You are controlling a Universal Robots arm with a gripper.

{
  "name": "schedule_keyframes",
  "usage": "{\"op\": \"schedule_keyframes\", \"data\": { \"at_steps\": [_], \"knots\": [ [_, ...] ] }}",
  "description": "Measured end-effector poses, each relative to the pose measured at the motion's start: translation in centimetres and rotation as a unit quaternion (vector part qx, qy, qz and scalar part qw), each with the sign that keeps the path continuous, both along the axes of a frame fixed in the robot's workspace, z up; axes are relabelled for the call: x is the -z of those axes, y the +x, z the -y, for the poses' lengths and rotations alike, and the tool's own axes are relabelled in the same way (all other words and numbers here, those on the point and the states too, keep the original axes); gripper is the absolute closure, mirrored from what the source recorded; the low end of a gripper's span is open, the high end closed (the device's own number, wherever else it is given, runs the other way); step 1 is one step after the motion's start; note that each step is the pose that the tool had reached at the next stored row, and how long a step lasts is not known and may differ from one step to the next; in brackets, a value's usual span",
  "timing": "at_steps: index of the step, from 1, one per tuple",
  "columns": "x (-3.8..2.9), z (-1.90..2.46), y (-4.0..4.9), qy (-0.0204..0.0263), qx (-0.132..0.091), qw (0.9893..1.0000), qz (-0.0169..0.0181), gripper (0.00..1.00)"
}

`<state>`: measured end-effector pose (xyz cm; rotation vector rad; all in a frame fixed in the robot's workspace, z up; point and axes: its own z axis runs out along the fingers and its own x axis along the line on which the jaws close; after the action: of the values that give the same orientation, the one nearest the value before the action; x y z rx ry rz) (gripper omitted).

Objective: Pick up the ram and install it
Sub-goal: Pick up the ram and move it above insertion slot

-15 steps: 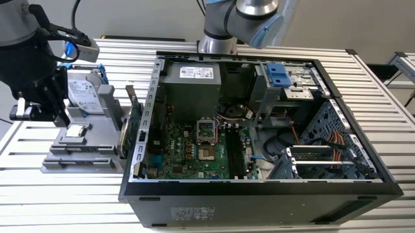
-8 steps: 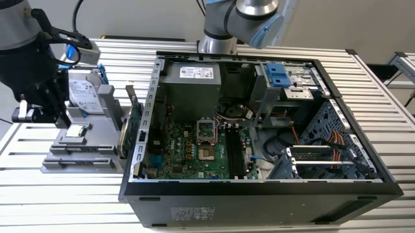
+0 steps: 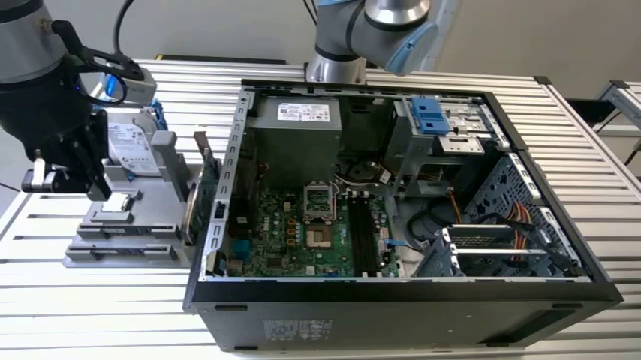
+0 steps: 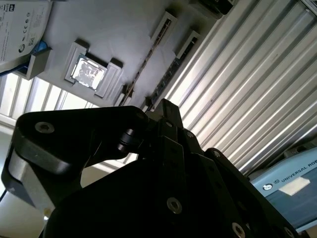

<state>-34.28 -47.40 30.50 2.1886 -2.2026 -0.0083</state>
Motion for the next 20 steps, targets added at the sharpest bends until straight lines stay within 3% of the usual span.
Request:
{"op": "schedule_keyframes", "data": {
  "at_steps": [19,20],
  "knots": [
    [0.53,0.0,-0.21,-0.0008,0.0,1.0,-0.0001,1.0],
    [0.53,0.0,-0.21,-0.0009,0.0,1.0,-0.0001,0.0]
  ]
}}
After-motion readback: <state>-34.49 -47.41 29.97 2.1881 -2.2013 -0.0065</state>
